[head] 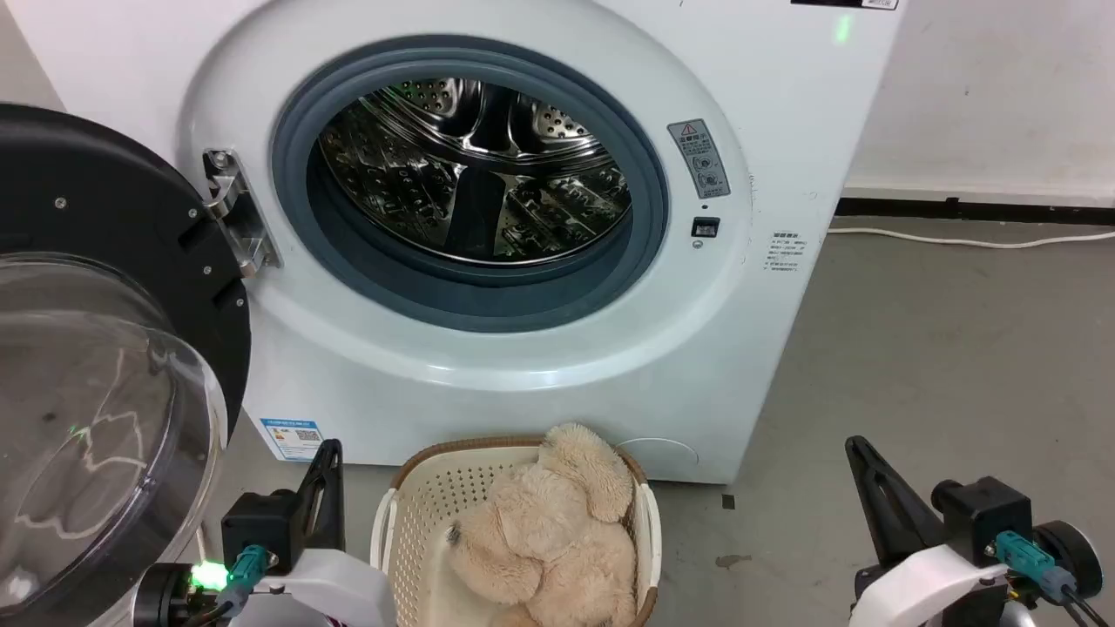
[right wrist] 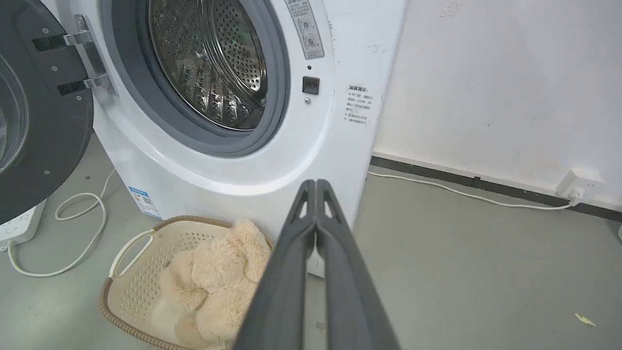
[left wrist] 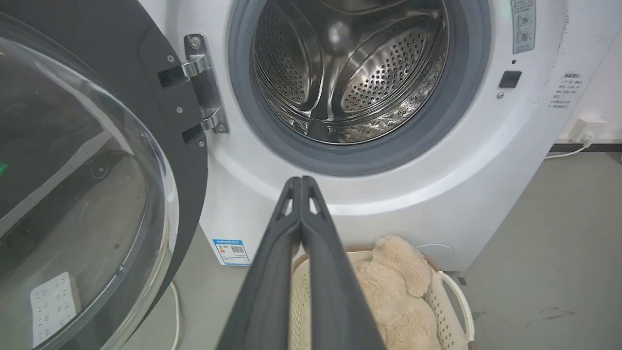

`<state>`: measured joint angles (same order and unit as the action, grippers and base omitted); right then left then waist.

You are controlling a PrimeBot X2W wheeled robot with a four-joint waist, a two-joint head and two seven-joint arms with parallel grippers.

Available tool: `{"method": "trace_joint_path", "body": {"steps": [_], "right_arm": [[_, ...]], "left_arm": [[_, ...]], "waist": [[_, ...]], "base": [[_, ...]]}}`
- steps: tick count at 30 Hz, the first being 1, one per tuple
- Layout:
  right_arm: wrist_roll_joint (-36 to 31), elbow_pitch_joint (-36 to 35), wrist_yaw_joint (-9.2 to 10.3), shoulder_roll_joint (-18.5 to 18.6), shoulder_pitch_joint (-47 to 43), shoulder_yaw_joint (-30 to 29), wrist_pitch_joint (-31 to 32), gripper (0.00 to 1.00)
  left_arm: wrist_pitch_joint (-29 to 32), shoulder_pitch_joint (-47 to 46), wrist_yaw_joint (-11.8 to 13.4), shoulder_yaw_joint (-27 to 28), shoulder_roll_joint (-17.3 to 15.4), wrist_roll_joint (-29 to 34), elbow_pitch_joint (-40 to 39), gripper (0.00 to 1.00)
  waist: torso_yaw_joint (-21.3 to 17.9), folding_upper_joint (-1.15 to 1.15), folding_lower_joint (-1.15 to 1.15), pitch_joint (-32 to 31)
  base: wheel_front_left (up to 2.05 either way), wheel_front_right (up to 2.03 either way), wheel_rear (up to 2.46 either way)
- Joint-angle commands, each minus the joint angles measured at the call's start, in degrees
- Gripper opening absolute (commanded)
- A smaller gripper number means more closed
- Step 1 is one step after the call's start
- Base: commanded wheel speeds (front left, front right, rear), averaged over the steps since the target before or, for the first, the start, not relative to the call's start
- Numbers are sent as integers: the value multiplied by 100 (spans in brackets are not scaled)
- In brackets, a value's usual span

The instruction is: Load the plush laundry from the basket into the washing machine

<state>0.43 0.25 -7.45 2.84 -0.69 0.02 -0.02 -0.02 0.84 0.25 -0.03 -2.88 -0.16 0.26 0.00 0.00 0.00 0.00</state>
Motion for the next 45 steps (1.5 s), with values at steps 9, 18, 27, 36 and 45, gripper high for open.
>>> {"method": "trace_joint_path", "body": {"steps": [9,18,27,36,45], "right_arm": [[-43,-25,-3,4,69,-2,2,0],[-43,-25,-3,4,69,-2,2,0],[-43,-25,-3,4,69,-2,2,0],[-43,-25,-3,4,69,-2,2,0],[-43,-25,-3,4,69,-2,2,0]], "left_arm": [[2,-84,-25,3,1,16,-26,0],[2,-84,-25,3,1,16,-26,0],[2,-84,-25,3,1,16,-26,0],[2,-84,-25,3,1,16,-26,0],[2,-84,-25,3,1,16,-26,0]], "waist": [[0,0,0,0],[0,0,0,0],[0,0,0,0],[0,0,0,0],[0,0,0,0]], "base": [[0,0,0],[0,0,0],[0,0,0],[0,0,0],[0,0,0]]}}
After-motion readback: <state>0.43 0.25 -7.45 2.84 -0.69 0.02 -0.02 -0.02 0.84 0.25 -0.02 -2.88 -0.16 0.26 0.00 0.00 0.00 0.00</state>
